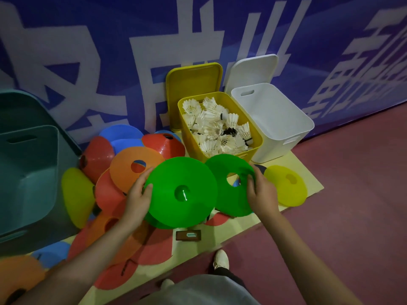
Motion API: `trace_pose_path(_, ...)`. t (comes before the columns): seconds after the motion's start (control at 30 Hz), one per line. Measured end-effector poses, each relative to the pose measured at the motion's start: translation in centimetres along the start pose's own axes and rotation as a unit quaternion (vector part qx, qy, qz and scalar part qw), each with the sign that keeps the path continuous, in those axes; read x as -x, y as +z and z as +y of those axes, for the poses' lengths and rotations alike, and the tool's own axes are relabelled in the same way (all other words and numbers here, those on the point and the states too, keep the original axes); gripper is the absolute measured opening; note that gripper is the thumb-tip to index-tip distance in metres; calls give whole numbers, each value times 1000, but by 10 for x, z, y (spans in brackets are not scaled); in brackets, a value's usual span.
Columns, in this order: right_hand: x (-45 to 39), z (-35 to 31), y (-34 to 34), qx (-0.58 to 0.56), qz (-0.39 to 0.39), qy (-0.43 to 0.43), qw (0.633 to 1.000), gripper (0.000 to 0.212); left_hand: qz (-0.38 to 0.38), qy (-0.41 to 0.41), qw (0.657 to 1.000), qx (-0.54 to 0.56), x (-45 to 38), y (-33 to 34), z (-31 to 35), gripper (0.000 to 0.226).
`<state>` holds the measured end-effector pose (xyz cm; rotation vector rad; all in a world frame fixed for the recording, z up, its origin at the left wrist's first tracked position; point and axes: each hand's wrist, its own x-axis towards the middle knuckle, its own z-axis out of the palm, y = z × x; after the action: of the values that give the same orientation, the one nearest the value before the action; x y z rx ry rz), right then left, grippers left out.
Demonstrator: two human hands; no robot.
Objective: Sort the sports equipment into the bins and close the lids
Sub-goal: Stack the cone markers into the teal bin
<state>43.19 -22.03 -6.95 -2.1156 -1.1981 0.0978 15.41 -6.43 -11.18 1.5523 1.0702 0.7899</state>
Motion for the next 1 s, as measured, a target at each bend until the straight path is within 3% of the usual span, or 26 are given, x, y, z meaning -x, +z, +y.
trace_pose_path(0.13, 8, -25, 15, -17, 1, -15, 1000, 50, 58, 13, 998, 1, 8, -28, 3, 44)
trace_pose_path(0.4, -6, -88, 58, -173, -44, -23, 984, 50, 179, 11, 984, 12, 37, -112, 7, 42)
trace_pose_path(0.7, -63, -192, 112, -282, -164, -26, 945, 60, 379, -12, 925, -4, 58, -193, 26, 38)
trace_pose_path(1.0, -58, -246, 143, -362, -219, -12, 906, 54, 462, -51, 879, -102, 58, -264, 23, 40)
